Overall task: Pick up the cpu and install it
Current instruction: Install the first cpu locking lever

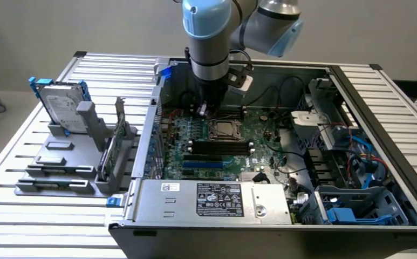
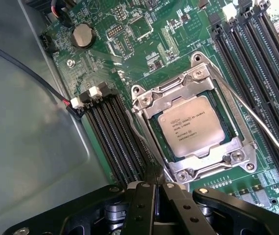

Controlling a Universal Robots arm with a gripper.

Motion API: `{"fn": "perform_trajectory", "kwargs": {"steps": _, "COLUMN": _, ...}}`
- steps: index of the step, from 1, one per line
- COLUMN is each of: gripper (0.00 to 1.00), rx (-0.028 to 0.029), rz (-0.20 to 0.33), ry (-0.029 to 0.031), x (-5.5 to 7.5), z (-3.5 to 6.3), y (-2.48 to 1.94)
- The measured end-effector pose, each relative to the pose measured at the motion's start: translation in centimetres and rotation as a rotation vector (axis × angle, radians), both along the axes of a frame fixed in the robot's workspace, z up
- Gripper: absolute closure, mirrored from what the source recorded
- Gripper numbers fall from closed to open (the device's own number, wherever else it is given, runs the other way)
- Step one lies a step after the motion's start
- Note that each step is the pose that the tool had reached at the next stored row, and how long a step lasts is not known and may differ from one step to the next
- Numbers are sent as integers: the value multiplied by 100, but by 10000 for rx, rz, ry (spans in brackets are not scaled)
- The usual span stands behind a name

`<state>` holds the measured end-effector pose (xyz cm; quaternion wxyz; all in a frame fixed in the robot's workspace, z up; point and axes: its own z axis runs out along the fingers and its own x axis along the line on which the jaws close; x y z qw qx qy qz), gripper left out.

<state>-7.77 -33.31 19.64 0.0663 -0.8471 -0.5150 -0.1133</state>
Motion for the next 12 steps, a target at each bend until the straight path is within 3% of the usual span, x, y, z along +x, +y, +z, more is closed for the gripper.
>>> {"fn": "perform_trajectory", "kwargs": {"steps": 12, "gripper": 89, "rx": -33, "rz": -160, "ry": 2, "x": 20, "z": -16, "y": 0}}
